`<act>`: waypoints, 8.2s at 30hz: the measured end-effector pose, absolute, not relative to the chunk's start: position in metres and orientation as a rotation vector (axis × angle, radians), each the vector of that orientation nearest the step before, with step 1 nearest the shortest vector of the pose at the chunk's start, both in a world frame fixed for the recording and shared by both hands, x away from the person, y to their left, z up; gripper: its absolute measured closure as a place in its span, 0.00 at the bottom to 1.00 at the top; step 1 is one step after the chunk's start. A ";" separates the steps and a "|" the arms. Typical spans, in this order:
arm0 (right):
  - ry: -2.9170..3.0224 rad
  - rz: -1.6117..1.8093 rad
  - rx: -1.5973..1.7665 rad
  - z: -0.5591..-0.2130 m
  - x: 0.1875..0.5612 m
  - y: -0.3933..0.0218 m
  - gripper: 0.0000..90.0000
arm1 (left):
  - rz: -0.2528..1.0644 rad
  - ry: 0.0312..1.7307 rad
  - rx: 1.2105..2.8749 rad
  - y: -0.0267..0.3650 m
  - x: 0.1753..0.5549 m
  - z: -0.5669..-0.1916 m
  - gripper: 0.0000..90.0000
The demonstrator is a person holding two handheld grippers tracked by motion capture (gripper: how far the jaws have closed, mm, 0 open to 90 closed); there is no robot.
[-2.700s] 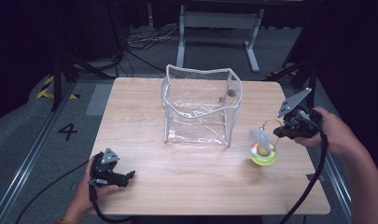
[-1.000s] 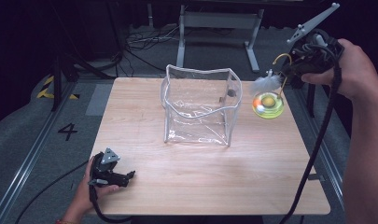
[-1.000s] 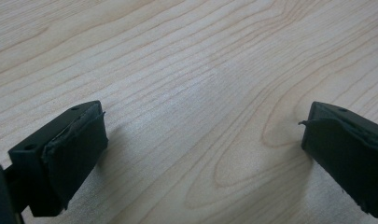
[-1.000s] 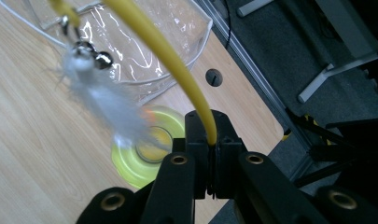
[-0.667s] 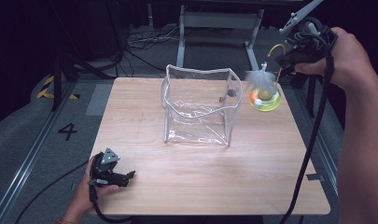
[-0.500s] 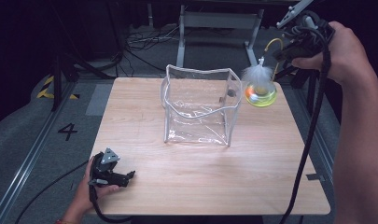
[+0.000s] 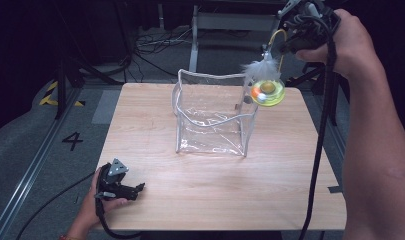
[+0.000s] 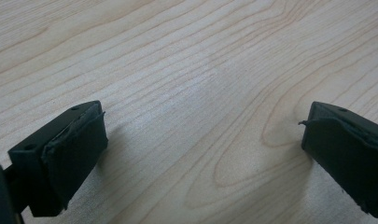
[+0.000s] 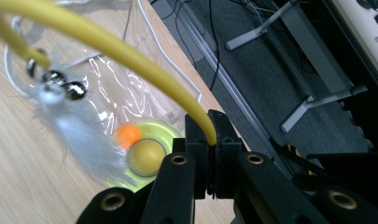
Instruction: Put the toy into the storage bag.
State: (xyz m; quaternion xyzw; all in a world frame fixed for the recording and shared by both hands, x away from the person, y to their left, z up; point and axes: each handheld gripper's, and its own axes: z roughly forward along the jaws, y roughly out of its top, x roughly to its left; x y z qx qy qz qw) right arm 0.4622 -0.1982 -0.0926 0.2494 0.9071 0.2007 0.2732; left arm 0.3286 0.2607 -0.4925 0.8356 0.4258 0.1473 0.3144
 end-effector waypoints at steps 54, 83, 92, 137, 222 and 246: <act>2.772 0.464 0.565 -0.248 0.504 -0.124 0.98 | 0.390 1.122 2.198 0.261 0.329 -0.493 0.00; 2.822 0.445 0.606 -0.275 0.500 -0.140 0.89 | 0.389 1.114 2.205 0.261 0.329 -0.493 0.00; 2.726 0.561 0.625 -0.265 0.489 -0.158 0.61 | 0.389 1.114 2.205 0.261 0.329 -0.493 0.00; 2.456 0.722 0.693 -0.275 0.417 -0.247 0.29 | 0.390 1.115 2.204 0.261 0.329 -0.493 0.00; 2.288 0.928 1.154 -0.492 0.312 -0.398 0.20 | 0.391 1.116 2.204 0.261 0.329 -0.493 0.00; 2.258 0.985 1.258 -0.497 0.313 -0.404 0.17 | 0.408 1.153 2.186 0.259 0.327 -0.493 0.00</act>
